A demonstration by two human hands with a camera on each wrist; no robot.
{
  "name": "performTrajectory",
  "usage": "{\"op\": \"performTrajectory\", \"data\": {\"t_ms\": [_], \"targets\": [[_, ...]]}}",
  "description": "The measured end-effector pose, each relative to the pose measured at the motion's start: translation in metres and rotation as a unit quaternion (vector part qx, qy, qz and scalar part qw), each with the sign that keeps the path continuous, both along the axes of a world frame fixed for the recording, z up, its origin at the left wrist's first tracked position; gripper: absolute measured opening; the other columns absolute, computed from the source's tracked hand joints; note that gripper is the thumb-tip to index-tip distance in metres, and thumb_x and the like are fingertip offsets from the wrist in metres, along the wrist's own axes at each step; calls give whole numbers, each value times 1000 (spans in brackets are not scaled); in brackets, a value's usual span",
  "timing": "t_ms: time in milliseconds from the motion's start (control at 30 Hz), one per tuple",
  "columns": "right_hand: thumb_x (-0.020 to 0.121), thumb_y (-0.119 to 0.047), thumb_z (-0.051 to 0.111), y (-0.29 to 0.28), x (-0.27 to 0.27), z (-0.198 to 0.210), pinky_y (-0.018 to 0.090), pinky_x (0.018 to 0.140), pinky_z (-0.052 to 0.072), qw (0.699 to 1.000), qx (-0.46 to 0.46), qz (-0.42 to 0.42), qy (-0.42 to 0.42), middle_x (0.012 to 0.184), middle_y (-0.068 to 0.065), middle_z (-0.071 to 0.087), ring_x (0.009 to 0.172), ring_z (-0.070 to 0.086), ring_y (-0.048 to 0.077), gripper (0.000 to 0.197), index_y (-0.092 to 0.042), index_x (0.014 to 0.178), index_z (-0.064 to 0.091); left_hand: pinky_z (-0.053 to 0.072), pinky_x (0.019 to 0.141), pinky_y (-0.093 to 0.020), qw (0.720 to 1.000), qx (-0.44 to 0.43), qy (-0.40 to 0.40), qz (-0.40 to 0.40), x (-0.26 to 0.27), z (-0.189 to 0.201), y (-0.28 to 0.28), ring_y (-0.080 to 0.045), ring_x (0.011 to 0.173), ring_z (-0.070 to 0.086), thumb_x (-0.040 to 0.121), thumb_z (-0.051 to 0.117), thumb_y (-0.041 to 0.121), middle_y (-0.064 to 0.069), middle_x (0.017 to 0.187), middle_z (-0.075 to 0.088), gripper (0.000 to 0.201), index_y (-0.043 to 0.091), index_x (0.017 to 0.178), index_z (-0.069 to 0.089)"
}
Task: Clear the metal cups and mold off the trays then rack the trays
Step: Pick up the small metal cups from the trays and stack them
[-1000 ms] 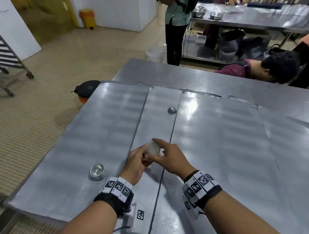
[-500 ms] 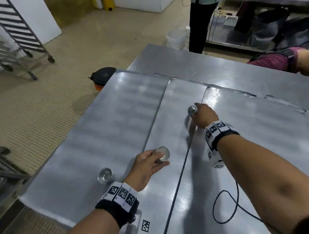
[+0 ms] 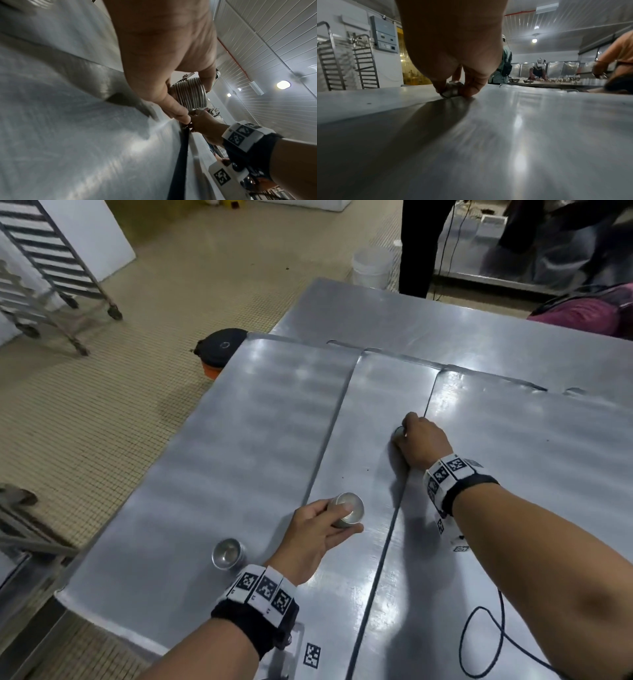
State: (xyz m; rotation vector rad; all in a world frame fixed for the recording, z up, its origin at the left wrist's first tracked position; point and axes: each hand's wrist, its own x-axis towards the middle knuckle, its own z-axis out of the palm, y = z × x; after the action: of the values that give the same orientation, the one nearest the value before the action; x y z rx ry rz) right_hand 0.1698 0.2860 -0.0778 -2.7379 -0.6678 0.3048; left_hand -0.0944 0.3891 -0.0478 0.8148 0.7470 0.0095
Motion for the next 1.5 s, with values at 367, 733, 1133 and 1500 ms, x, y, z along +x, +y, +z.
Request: {"op": "performTrajectory", "data": {"t_ms": [367,733,1133,1500], "targets": [[94,-30,59,-56,-113,21,30,77,45,995,99,-32,8,121,8,50,91,64,34,24,-9,100,69,60,92,-35,999,18,-13,25,-11,14,-14,-38,98,75,92,70,13,-26,104,70,25,-7,109,68],[81,-45,60,-121,-180,23,28,63,38,997,66,-8,27,81,-8,57,79,54,15,22,-25,72,60,56,98,-42,1000,23,-7,18,-32,8,-40,-38,97,75,89,73,11,-24,102,73,26,-8,107,68],[84,-54,67,-97,-214,53,26,85,56,974,218,61,31,113,-5,73,96,69,12,58,-24,133,60,62,84,-35,999,32,-7,31,-44,12,-42,-38,99,74,90,71,14,-28,111,73,33,-9,113,67],[82,-55,70,-64,-230,53,33,80,54,971,197,129,32,110,-5,71,93,66,15,59,-29,132,52,58,61,-27,1000,-15,-18,17,-49,28,-41,-21,80,71,101,40,56,-18,101,74,65,0,114,70]]}}
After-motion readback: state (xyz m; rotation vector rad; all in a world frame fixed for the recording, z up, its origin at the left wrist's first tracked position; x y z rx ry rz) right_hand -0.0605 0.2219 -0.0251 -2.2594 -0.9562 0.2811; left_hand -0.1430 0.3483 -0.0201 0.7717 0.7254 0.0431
